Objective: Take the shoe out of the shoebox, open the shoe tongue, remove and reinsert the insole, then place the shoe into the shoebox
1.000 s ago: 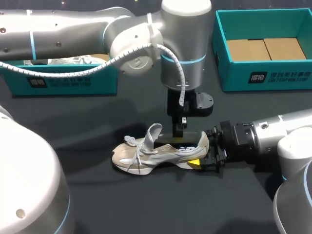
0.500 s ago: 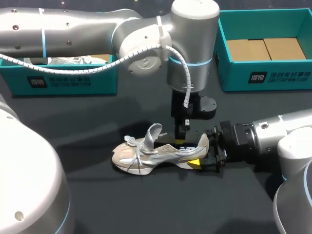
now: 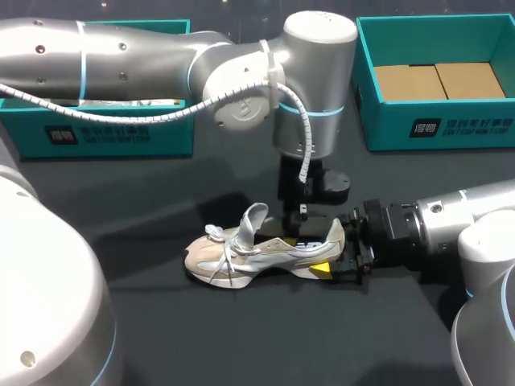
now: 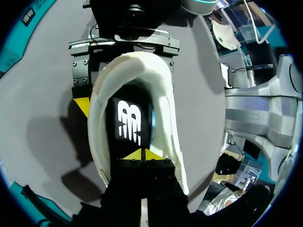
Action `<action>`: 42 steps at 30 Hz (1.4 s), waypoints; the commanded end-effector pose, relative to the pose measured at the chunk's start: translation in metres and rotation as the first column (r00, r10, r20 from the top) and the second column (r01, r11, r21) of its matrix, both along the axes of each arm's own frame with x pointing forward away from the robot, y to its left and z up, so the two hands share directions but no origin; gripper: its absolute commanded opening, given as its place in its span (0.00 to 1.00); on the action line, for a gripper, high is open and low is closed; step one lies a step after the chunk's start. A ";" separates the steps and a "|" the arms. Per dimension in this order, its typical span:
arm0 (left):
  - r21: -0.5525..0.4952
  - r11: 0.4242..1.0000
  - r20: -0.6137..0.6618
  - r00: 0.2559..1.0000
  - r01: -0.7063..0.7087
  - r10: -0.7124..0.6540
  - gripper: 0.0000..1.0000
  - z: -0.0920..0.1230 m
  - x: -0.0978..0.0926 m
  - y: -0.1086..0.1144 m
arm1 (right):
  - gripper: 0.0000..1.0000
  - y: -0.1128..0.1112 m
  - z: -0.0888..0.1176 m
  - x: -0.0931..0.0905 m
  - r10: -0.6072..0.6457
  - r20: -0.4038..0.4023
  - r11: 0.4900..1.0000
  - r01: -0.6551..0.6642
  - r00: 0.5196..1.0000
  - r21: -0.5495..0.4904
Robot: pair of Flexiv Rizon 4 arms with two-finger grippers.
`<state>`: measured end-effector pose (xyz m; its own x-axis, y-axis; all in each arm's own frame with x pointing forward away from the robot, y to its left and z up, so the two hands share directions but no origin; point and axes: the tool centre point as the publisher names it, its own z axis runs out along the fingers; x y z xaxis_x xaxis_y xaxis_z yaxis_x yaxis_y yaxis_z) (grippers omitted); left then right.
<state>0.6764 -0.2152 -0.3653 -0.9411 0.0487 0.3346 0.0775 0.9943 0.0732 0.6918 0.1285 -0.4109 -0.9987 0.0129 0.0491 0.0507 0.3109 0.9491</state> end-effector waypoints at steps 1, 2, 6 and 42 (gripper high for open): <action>-0.007 1.000 -0.016 1.000 0.015 -0.015 0.00 -0.007 -0.001 0.004 | 0.00 0.000 0.001 -0.001 -0.001 0.000 1.000 0.001 1.000 -0.003; -0.011 1.000 -0.018 1.000 0.018 -0.018 0.00 -0.008 -0.002 0.005 | 0.00 0.000 0.001 -0.001 -0.001 0.000 1.000 0.001 1.000 -0.003; -0.024 0.999 -0.017 0.999 0.036 -0.037 0.00 -0.009 -0.007 0.010 | 0.00 0.000 0.001 -0.001 -0.001 0.000 1.000 0.001 1.000 -0.003; -0.046 0.994 0.370 0.923 -0.096 0.106 0.13 -0.049 0.022 -0.005 | 0.00 0.000 0.001 -0.001 -0.001 0.000 1.000 0.001 1.000 -0.003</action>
<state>0.6849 -0.2134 -0.3998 -0.9978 -0.0456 -0.0480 -0.0475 0.9981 0.0385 0.6928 0.1274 -0.4130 -0.9987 0.0140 0.0492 0.0511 0.3110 0.9490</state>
